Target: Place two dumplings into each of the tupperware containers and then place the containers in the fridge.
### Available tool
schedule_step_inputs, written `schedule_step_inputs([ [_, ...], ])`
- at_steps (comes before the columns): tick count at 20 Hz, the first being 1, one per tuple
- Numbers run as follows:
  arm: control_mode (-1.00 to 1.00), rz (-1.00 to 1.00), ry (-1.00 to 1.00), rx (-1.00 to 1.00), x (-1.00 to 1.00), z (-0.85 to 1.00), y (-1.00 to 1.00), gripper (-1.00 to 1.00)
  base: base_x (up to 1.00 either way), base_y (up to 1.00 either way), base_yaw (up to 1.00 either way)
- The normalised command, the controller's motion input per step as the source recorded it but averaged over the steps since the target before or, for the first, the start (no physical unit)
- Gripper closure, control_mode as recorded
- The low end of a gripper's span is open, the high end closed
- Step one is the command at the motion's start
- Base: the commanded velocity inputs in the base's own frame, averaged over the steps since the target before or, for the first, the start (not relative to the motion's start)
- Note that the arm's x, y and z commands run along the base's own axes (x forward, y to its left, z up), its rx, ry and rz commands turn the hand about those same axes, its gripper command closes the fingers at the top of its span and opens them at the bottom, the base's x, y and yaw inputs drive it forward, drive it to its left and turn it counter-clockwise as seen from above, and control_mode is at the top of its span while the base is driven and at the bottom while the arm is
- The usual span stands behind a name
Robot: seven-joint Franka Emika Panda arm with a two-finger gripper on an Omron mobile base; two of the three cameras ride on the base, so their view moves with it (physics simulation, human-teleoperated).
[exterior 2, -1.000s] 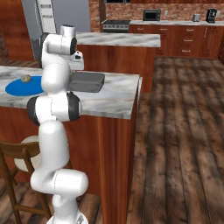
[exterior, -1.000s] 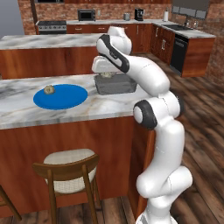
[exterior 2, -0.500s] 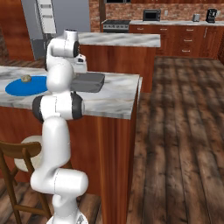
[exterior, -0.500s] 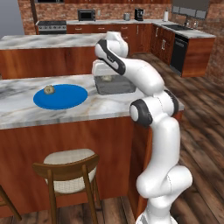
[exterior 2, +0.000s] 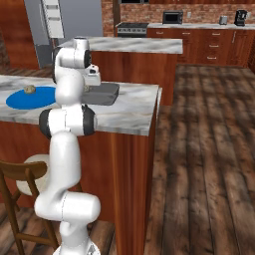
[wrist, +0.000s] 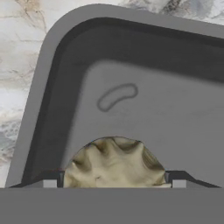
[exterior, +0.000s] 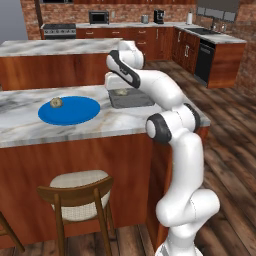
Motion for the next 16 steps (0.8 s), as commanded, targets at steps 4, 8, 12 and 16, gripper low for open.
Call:
schedule_step_inputs([
  [4, -1.00, -0.03, 0.00, 0.00, 0.01, 0.00, 0.00, -1.00, 0.00, 0.00, 0.00],
  [8, -1.00, 0.00, 0.00, 0.00, 0.00, 0.03, 0.00, -1.00, 0.00, 0.00, 0.00],
  [12, -1.00, -0.01, 0.00, 0.00, 0.00, 0.00, 0.00, -1.00, 0.00, 0.00, 0.00],
  [16, -1.00, 0.00, -0.02, 0.00, -0.01, 0.10, 0.11, -1.00, 0.00, 0.00, 0.00],
])
